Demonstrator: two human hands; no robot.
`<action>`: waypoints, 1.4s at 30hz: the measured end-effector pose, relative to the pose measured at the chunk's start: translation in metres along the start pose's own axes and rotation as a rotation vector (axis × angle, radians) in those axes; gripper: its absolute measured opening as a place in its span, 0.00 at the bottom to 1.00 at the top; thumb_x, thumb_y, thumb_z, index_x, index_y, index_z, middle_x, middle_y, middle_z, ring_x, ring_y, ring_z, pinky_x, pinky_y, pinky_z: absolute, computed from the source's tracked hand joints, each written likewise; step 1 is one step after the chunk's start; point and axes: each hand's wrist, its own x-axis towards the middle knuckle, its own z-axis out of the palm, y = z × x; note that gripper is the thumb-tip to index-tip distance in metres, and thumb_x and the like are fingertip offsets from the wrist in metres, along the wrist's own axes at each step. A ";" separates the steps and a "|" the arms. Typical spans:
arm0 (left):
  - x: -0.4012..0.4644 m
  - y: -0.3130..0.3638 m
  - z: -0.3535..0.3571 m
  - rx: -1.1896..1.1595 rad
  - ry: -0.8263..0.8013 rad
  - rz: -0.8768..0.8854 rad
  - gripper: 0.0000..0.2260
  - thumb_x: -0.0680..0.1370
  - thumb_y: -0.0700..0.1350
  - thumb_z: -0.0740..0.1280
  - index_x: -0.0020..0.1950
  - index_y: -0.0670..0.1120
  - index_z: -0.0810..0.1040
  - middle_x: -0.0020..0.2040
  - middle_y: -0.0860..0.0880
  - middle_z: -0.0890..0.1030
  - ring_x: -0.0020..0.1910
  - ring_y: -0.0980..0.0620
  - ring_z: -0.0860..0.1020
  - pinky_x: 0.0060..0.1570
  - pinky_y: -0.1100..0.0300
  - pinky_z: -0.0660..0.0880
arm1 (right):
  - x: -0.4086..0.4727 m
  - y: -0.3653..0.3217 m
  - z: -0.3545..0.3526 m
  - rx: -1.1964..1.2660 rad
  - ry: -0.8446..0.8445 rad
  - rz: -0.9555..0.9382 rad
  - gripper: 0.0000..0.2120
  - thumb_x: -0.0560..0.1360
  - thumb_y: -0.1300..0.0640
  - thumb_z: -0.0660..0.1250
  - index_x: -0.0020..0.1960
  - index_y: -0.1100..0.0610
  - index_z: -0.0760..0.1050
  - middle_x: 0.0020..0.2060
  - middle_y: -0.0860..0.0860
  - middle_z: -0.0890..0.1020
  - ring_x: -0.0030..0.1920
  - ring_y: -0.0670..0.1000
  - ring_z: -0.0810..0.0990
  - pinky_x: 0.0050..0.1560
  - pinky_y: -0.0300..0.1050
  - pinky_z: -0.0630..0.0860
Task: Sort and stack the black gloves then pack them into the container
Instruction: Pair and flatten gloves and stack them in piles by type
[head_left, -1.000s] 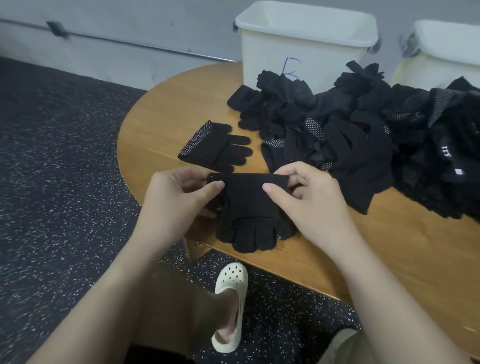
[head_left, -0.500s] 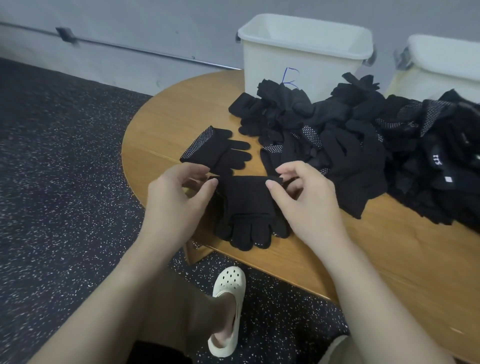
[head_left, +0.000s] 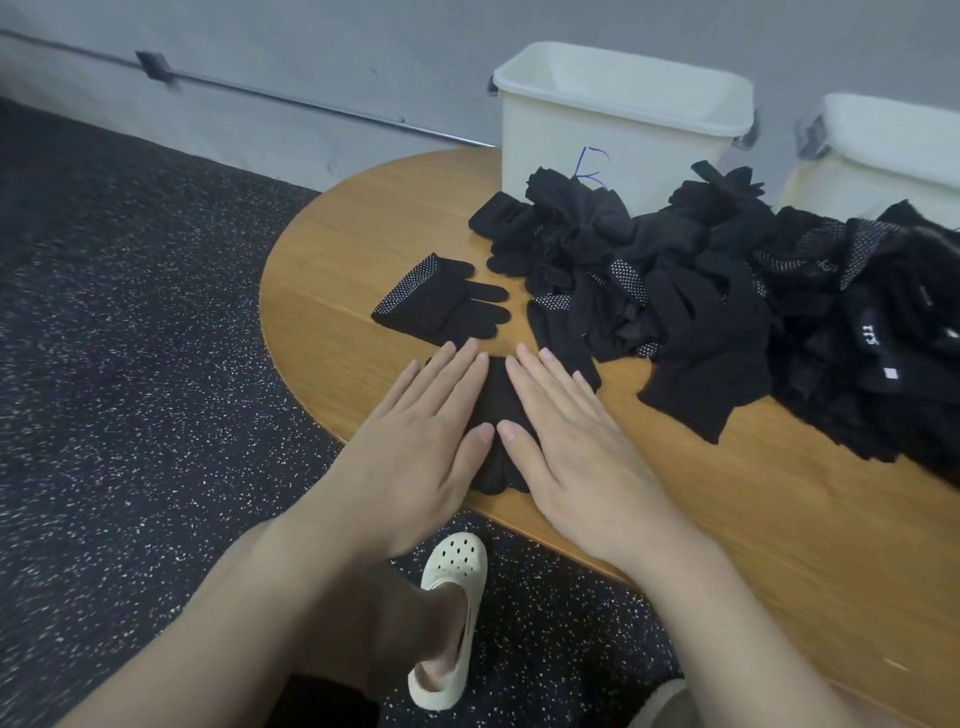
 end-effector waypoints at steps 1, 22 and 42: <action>-0.001 -0.001 0.001 0.005 -0.013 0.003 0.30 0.85 0.59 0.41 0.85 0.47 0.45 0.85 0.52 0.44 0.82 0.58 0.39 0.82 0.53 0.44 | -0.001 0.000 0.001 -0.024 -0.016 0.007 0.30 0.86 0.41 0.42 0.84 0.48 0.40 0.82 0.40 0.40 0.79 0.37 0.33 0.81 0.42 0.37; 0.071 -0.073 -0.021 0.042 0.197 -0.184 0.21 0.82 0.55 0.67 0.73 0.47 0.75 0.69 0.49 0.77 0.65 0.46 0.72 0.65 0.48 0.69 | -0.004 0.003 -0.003 0.054 0.189 0.091 0.34 0.82 0.32 0.37 0.84 0.45 0.47 0.83 0.39 0.45 0.79 0.36 0.34 0.81 0.43 0.38; 0.075 0.032 -0.088 -0.424 0.540 -0.156 0.03 0.80 0.48 0.71 0.52 0.52 0.84 0.45 0.58 0.84 0.46 0.63 0.82 0.46 0.71 0.78 | -0.050 0.022 -0.040 0.208 0.479 0.089 0.29 0.85 0.38 0.56 0.82 0.49 0.60 0.81 0.38 0.56 0.81 0.37 0.42 0.81 0.48 0.50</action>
